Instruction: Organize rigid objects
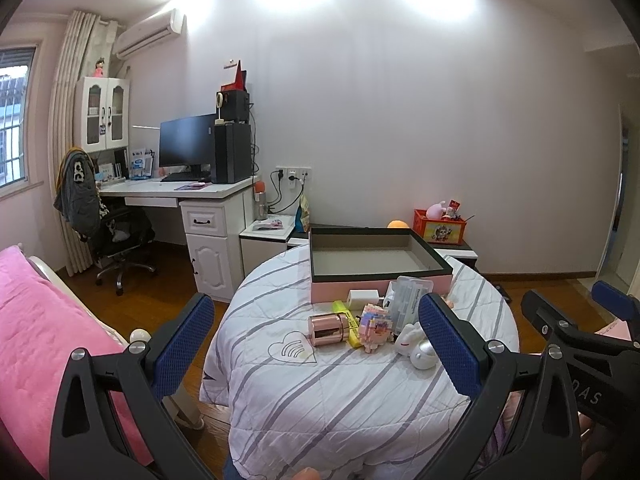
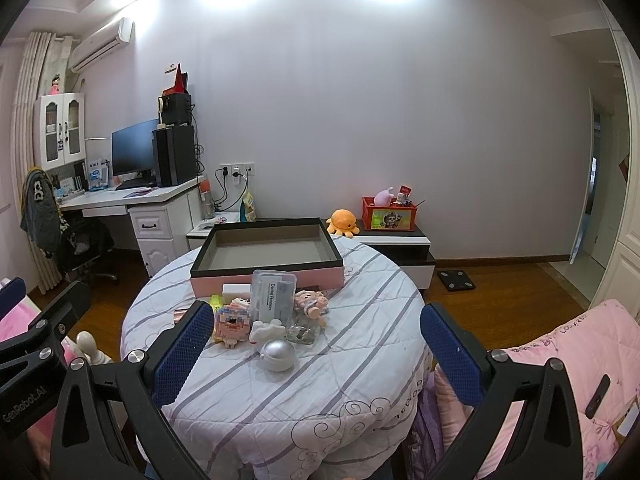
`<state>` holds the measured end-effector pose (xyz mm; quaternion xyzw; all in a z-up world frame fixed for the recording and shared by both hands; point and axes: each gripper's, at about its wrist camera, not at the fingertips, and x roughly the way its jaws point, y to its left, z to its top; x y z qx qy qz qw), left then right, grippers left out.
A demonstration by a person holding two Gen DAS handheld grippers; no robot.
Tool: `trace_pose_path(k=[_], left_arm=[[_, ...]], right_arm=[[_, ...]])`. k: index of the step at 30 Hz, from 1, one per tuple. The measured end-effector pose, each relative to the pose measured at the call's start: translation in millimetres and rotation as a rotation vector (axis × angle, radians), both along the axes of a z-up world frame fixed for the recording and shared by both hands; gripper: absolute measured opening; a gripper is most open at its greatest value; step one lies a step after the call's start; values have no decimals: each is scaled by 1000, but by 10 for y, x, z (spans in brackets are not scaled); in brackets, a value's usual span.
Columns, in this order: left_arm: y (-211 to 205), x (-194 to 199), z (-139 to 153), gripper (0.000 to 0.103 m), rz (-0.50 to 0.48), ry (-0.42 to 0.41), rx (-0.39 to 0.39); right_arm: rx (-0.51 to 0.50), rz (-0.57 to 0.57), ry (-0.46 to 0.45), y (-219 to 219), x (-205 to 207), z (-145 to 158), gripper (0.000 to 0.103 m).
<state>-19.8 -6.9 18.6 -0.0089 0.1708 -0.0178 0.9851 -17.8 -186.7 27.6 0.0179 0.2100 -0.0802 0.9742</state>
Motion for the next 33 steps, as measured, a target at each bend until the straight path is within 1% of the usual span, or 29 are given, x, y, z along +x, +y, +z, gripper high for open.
trace_pose_path(k=[20, 24, 30, 33], left_arm=[[28, -1, 0, 103, -2, -2, -4], [22, 72, -73, 103, -1, 12, 1], [43, 272, -243, 103, 4, 54, -8], [48, 319, -296, 103, 6, 57, -11]], right_arm=[[-3, 11, -5, -14, 30, -3, 103], [0, 9, 1, -44, 57, -34, 103], [11, 5, 39, -155, 219, -143, 103], [13, 12, 53, -153, 280, -185, 103]])
